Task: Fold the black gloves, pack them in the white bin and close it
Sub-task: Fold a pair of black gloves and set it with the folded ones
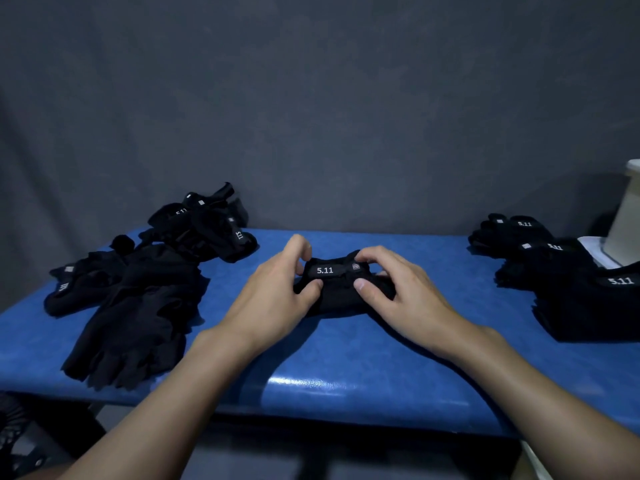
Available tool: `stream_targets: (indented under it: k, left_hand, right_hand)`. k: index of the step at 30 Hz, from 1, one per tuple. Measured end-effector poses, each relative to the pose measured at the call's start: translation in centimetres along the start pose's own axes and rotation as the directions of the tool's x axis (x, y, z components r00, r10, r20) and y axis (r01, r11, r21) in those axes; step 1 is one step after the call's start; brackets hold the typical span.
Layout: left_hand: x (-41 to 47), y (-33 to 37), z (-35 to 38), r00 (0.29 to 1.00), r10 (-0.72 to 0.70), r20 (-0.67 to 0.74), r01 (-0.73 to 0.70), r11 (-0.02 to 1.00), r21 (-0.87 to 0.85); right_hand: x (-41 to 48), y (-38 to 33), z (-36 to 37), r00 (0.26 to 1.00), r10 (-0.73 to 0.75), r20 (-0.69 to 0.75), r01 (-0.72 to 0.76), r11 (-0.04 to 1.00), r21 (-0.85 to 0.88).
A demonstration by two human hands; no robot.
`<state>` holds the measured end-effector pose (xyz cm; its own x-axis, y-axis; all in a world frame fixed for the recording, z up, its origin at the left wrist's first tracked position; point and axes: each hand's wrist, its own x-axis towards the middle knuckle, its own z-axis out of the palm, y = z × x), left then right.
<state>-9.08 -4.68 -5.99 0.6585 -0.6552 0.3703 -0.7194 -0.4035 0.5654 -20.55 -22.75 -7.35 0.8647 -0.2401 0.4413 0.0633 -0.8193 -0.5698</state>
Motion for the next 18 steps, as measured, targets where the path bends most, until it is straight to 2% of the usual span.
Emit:
stream_targets:
  k: [6,13,18]
  left_hand:
    - [0.2,-0.1,0.2,0.999,0.012,-0.042,-0.009,0.997,0.081]
    - [-0.3,-0.4,-1.1,0.991,-0.037,0.129,0.020,0.991,0.132]
    - [-0.4,-0.2,-1.5,0.986,-0.022,0.163,0.002,0.993,0.121]
  right_hand:
    - [0.3,0.4,0.6,0.996,0.067,0.050,-0.062,0.993,-0.098]
    - [0.7,0.7,0.7,0.992,0.097,0.076,-0.086,0.987,-0.136]
    - [0.5,0.3,-0.1,0.988,0.108,0.107,-0.086,0.977,-0.193]
